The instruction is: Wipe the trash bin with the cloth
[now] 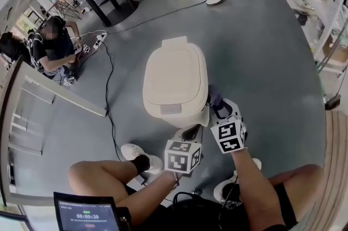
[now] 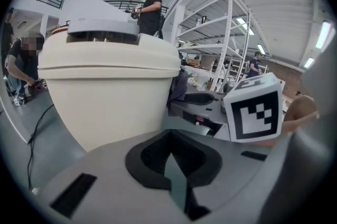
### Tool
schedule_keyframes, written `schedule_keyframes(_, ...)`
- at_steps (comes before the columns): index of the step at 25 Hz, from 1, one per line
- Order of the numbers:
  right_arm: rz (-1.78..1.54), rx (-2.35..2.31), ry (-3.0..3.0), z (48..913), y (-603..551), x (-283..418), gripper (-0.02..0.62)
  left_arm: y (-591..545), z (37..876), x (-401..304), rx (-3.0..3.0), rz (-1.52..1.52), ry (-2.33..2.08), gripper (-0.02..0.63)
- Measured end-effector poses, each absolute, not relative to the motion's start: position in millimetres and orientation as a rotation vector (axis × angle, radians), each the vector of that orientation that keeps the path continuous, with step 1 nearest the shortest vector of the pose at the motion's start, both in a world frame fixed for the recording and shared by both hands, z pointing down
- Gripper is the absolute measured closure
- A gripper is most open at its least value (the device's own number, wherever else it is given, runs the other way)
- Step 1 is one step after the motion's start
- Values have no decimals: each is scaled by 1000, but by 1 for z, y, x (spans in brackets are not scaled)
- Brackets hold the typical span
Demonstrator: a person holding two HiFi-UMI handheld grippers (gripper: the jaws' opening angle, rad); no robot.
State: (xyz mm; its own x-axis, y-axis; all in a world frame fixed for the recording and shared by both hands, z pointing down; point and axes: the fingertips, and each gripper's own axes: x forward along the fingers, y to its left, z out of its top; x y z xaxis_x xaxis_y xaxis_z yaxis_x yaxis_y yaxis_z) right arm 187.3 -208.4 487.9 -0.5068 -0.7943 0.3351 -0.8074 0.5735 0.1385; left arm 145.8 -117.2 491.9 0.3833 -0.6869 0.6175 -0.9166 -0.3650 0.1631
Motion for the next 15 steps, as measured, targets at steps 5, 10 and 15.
schedule_keyframes(5, 18, 1259, -2441, 509, -210, 177, 480, -117, 516, 140, 2116, 655, -1347, 607)
schedule_keyframes(10, 20, 1184, -2434, 528, -203, 168, 480, -117, 525, 137, 2096, 674, -1344, 607)
schedule_keyframes(15, -20, 1124, -2397, 545, -195, 165, 480, -113, 532, 135, 2083, 694, -1341, 607)
